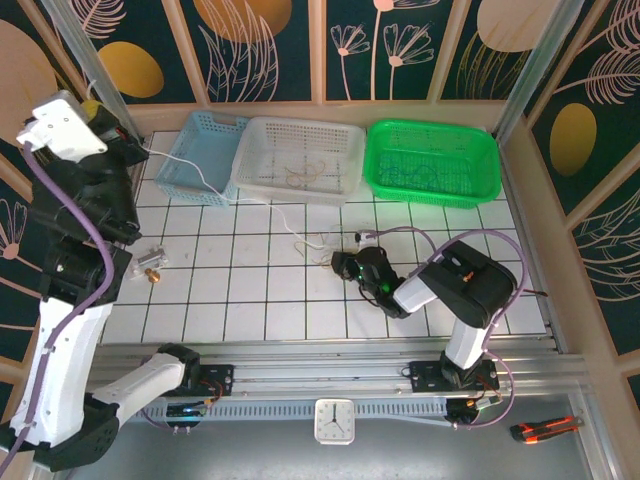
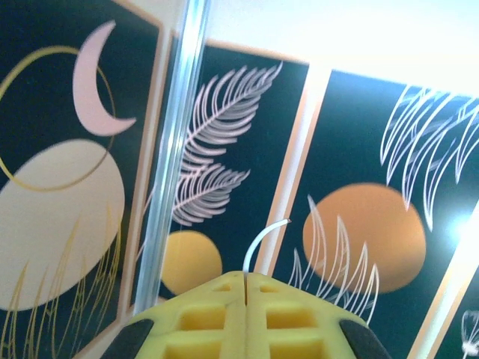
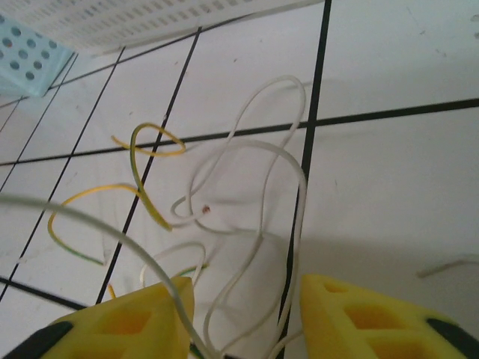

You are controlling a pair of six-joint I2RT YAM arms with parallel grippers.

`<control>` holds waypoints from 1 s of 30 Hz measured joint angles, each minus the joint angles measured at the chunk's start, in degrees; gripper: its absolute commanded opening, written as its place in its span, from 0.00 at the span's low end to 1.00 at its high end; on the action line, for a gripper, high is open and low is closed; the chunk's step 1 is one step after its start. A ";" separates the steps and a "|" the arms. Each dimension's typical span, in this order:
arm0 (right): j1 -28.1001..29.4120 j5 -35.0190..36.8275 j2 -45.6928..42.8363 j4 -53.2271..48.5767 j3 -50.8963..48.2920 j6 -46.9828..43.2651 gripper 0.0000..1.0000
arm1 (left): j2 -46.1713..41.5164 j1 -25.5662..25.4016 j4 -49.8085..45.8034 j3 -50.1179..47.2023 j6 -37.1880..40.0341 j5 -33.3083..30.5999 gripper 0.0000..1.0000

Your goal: Untangle the cables

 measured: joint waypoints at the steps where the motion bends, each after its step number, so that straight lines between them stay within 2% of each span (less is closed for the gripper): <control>1: 0.00 -0.22 -0.94 -1.05 -0.04 -0.20 0.46 | -0.02 0.00 0.59 0.52 0.04 0.11 0.00; 8: 0.74 -1.55 -9.86 -8.87 2.73 -3.61 0.50 | 0.26 0.00 1.18 2.14 -0.33 3.08 0.00; 15: 2.71 -1.88 -14.53 -13.20 7.69 -6.97 0.50 | 2.19 0.00 0.66 2.80 -1.81 6.73 0.00; 24: 6.51 -2.78 -15.58 -16.68 9.35 -10.19 0.51 | 3.82 0.00 0.59 3.26 -3.93 10.62 0.00; 30: 9.68 -3.65 -11.82 -17.20 15.78 -13.18 0.54 | 4.96 0.00 0.59 4.52 -5.55 13.25 0.00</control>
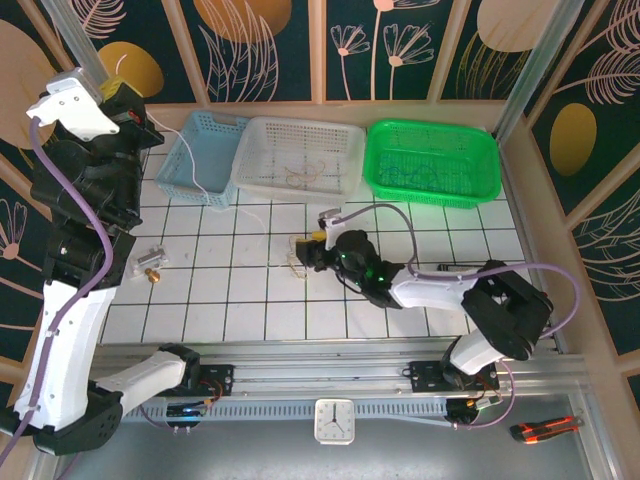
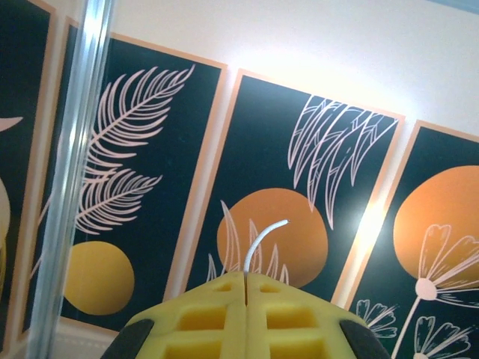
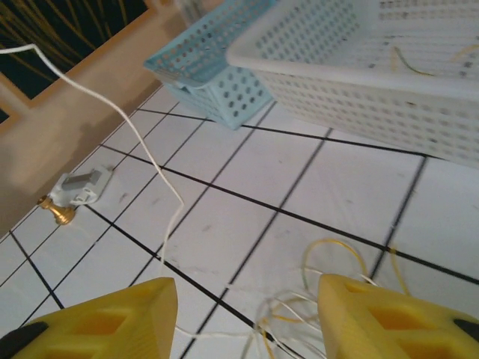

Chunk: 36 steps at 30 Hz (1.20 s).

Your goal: Untangle the cables

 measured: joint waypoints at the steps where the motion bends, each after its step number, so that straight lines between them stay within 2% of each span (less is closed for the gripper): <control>1: 0.44 -0.20 1.40 0.00 1.44 -0.42 0.54 | 0.26 0.00 0.02 0.35 -0.37 0.50 0.00; 14: 3.45 -1.25 17.92 -0.44 15.26 -2.27 0.56 | 1.66 0.00 0.07 1.62 -3.37 5.16 0.00; 20: 3.28 1.31 25.38 -0.92 23.63 -1.62 0.56 | 2.05 0.00 0.09 1.97 -4.46 6.69 0.00; 22: 3.08 2.29 27.98 -1.33 26.62 -1.20 0.47 | 2.08 0.00 0.11 2.21 -4.87 7.13 0.00; 23: 2.91 2.47 29.03 -1.36 27.98 -0.85 0.33 | 2.08 0.00 0.11 2.32 -5.07 7.34 0.00; 24: 2.69 2.64 29.83 -1.51 29.05 -0.55 0.13 | 2.08 0.00 0.15 2.38 -5.31 7.67 0.00; 25: 2.43 2.71 30.12 -1.88 29.73 -0.59 0.00 | 2.05 0.00 0.17 2.38 -5.55 7.98 0.00; 30: 1.27 2.32 27.12 -3.34 29.11 -0.55 0.00 | 0.83 0.00 1.29 -0.28 -7.28 9.42 0.00; 36: 1.03 2.03 9.90 -4.90 24.59 -0.81 0.00 | -2.71 0.00 4.50 -11.10 -9.81 10.93 0.00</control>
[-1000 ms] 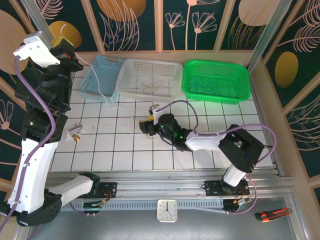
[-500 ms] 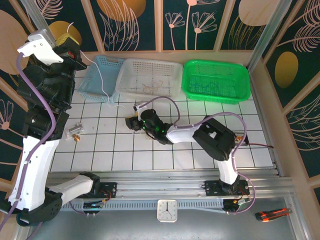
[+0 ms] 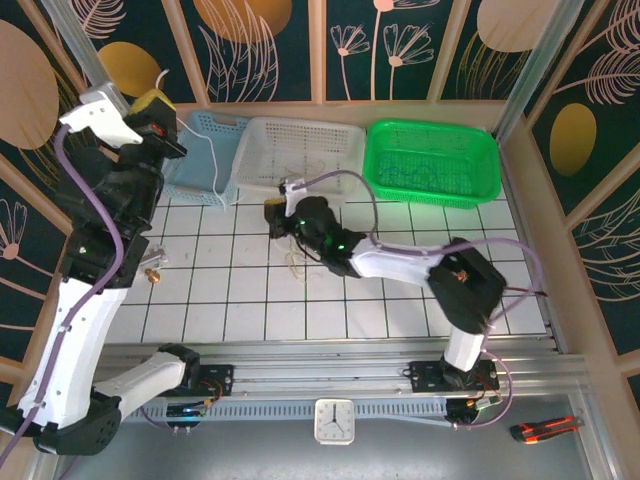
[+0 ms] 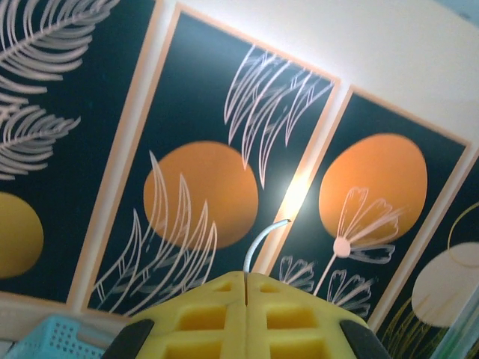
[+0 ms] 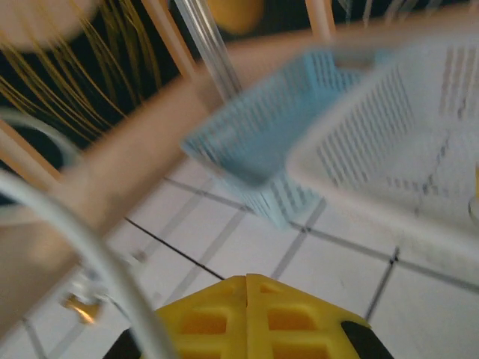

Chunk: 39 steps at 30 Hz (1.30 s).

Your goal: Untangle the cables

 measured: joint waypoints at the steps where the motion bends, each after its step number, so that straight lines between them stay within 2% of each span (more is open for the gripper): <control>1: 0.00 -0.02 -3.10 0.24 -0.17 -0.02 0.00 | -0.46 0.00 0.50 -1.95 -0.20 0.28 0.00; 7: -0.11 -0.28 -13.81 4.28 -3.39 0.22 0.00 | -2.47 0.00 2.54 -9.16 -0.63 0.70 0.00; 15: -1.66 -1.31 -13.55 2.69 -6.71 1.16 0.00 | -6.29 0.00 6.69 -18.36 -0.57 2.14 0.00; 24: -2.16 -1.36 -13.55 2.16 -7.96 2.23 0.00 | -6.38 0.00 9.49 -24.50 -0.11 4.72 0.00; 29: -2.25 -1.79 -13.18 2.29 -8.63 2.47 0.00 | -5.29 0.00 10.54 -24.00 0.57 4.42 0.00; 32: -2.25 -3.34 -11.72 2.75 -9.25 3.17 0.00 | -2.03 0.00 10.54 -19.67 1.57 2.78 0.00; 33: -2.25 -3.96 -10.88 2.78 -9.25 3.54 0.02 | -0.72 0.00 10.56 -17.64 2.03 1.92 0.00; 35: -2.16 -4.74 -9.25 2.78 -9.25 4.02 0.14 | 1.81 0.00 10.64 -13.29 3.30 -0.02 0.00; 38: -1.68 -6.08 -6.73 2.73 -9.25 5.07 0.45 | 5.66 0.00 10.84 -5.88 6.08 -3.28 0.00; 39: -1.38 -6.21 -6.10 2.71 -9.25 5.27 0.51 | 7.17 0.00 10.91 -2.82 7.32 -4.48 0.00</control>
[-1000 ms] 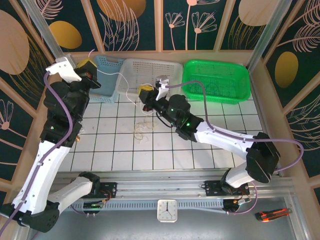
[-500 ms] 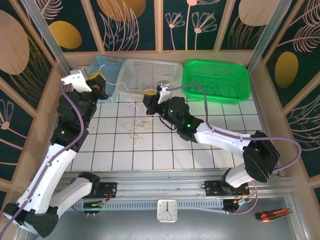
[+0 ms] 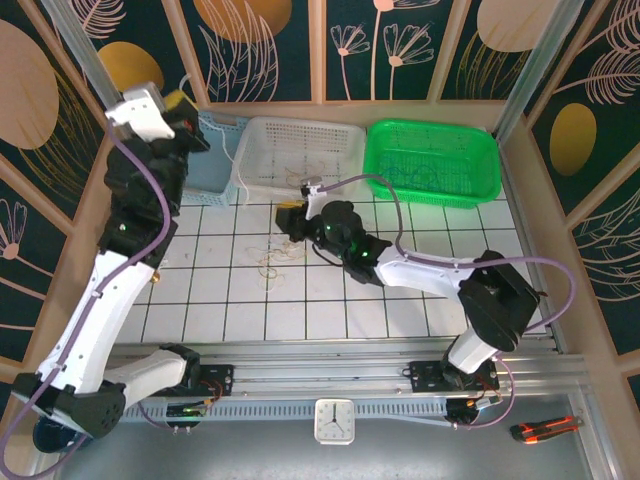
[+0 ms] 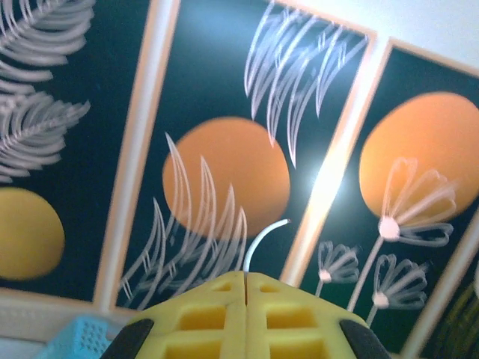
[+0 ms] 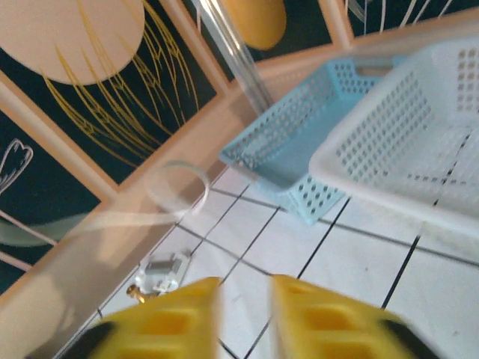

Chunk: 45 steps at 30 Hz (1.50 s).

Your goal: Untangle the cables

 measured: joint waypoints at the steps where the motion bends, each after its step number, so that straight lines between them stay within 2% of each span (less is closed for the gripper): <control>1: 0.37 -0.15 0.46 -0.11 0.00 0.17 0.56 | 1.20 0.04 0.17 2.29 1.03 -0.81 0.00; 6: 1.70 -0.63 0.79 0.04 0.00 0.17 0.65 | 8.20 1.70 1.01 14.43 6.38 -5.05 0.00; 18: 1.18 0.87 -3.69 -3.43 -3.85 0.17 0.66 | 27.76 11.67 2.71 34.53 11.39 -7.43 0.00; 25: -0.63 0.81 -7.50 -6.03 -6.45 0.11 0.67 | 38.93 14.14 2.89 45.44 12.63 -6.82 0.00; 34: -0.94 0.59 -10.10 -10.10 -9.01 -0.24 0.67 | 47.98 14.95 3.08 44.68 12.74 -6.10 0.00; 45: -0.94 0.61 -14.43 -11.26 -10.32 -0.26 0.66 | 48.48 15.13 6.40 33.11 11.89 -5.46 0.00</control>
